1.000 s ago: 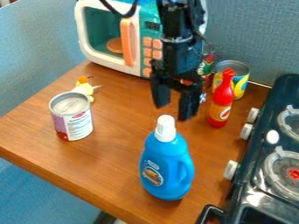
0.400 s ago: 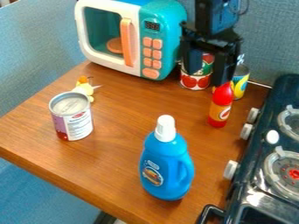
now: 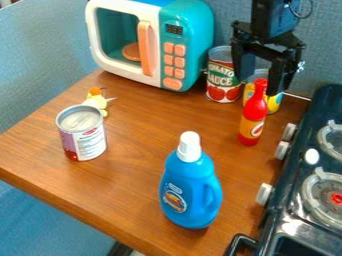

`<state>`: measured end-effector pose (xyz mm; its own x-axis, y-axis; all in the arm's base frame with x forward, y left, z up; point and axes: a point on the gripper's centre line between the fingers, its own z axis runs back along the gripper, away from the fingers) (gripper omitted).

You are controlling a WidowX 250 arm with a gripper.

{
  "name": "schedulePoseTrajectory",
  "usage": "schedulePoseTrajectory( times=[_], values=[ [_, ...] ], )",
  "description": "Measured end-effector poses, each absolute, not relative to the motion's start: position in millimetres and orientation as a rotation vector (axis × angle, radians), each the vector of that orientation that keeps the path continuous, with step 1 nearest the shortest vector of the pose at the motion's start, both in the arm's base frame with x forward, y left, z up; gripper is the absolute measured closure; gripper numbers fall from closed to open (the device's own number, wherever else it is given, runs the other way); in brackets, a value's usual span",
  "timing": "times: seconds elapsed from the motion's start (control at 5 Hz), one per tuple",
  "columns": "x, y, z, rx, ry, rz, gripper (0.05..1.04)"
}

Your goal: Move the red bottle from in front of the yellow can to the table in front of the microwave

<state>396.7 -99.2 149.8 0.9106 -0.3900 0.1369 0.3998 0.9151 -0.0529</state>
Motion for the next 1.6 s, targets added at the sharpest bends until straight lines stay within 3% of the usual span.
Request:
schedulePoseTrajectory(
  times=[0.8, 1.0, 1.2, 1.4, 1.6],
  values=[
    [423, -99, 120, -0.041, -0.062, -0.376, 0.083],
    [431, -91, 116, 0.016, -0.052, -0.317, 0.083],
    [434, -90, 107, 0.022, -0.037, -0.312, 0.083],
    [438, -91, 105, 0.021, -0.034, -0.310, 0.136],
    [439, -94, 105, 0.005, -0.047, -0.312, 0.422]
  ],
)
